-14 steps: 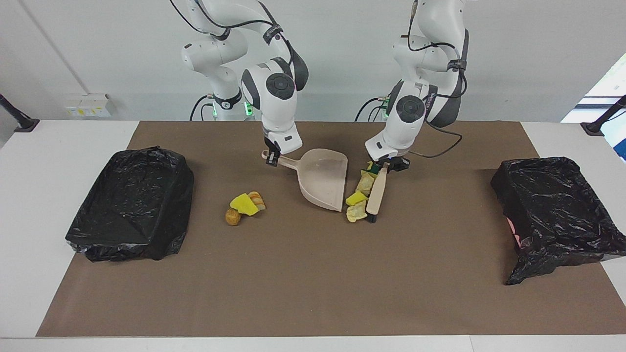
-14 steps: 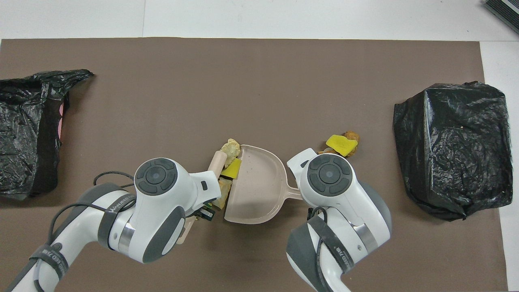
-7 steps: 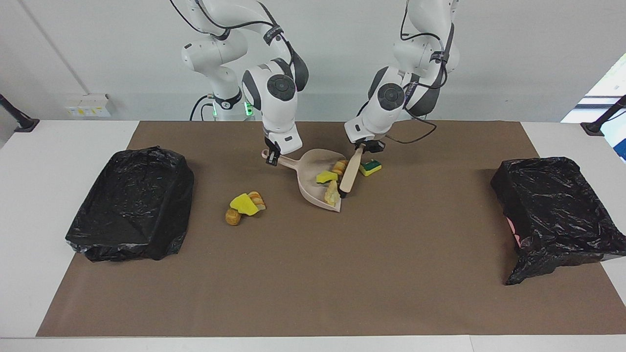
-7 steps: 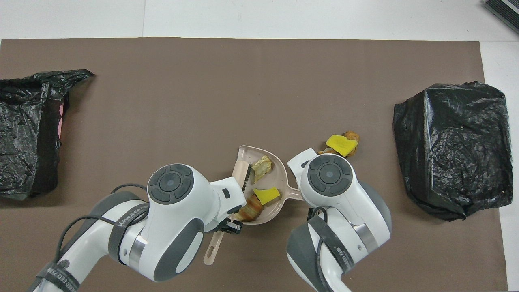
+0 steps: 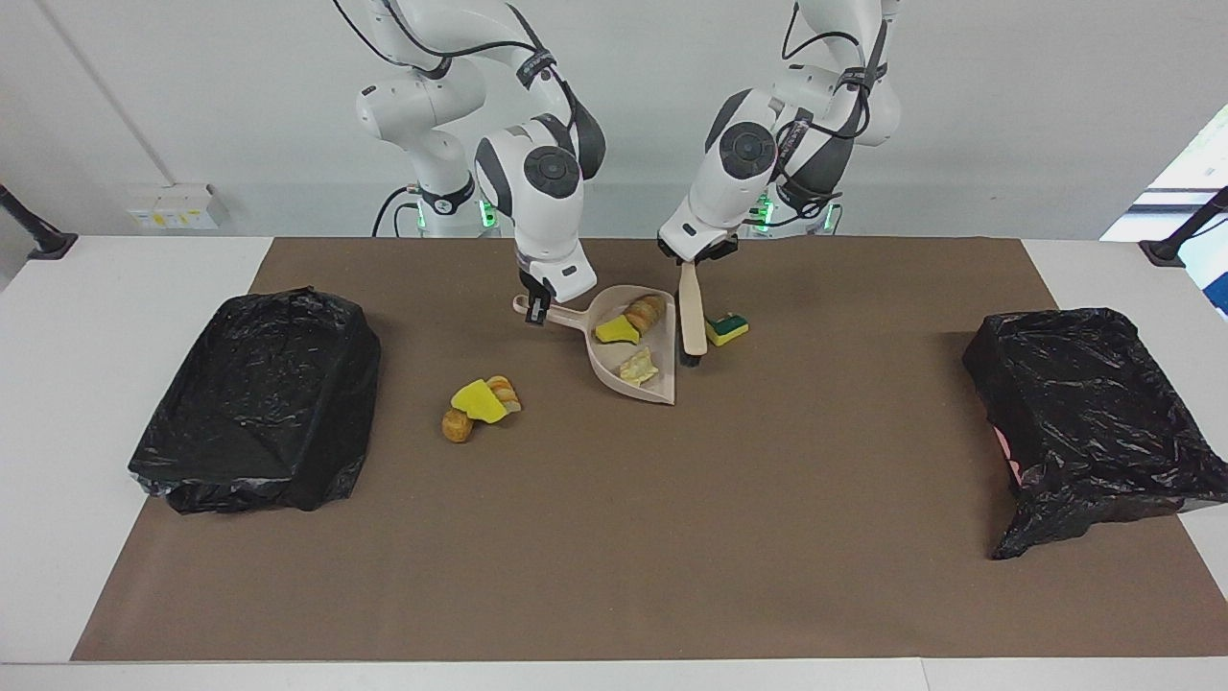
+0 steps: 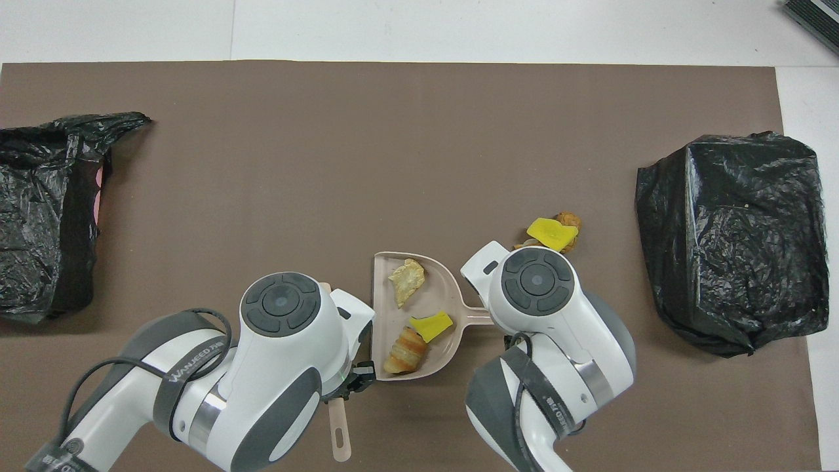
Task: Sweep and dump trash in bin
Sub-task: 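Sweep the trash pieces into the dustpan with the left gripper's brush, then carry the loaded dustpan with the right gripper over the black bin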
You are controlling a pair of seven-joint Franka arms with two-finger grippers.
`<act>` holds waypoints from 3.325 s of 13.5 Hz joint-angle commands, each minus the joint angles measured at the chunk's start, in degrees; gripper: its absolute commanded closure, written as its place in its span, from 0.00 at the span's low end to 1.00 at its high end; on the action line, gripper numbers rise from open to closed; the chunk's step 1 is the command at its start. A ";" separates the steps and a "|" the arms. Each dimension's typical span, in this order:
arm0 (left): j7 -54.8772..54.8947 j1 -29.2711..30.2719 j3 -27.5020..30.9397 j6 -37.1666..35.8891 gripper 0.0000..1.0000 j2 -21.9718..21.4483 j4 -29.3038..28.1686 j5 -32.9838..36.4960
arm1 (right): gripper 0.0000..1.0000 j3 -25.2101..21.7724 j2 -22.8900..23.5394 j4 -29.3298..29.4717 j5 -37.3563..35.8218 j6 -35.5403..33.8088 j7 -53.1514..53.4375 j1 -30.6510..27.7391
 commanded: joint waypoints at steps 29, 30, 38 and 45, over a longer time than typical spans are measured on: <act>4.04 -6.42 0.20 7.40 1.00 -0.64 -3.59 7.85 | 1.00 0.40 -0.81 -2.49 0.79 2.19 2.68 -2.10; 3.79 -6.51 0.20 6.86 1.00 -0.73 -3.59 7.85 | 1.00 0.40 -0.81 -2.31 2.44 2.27 2.51 -2.36; -5.87 -8.88 -0.33 13.51 1.00 -6.61 -9.99 7.77 | 1.00 -0.13 -6.96 1.55 11.32 -0.09 -9.34 -15.87; -14.23 -21.36 -0.41 24.17 1.00 -5.56 -15.10 7.06 | 1.00 -0.22 -6.44 12.80 11.69 -12.83 -16.74 -34.33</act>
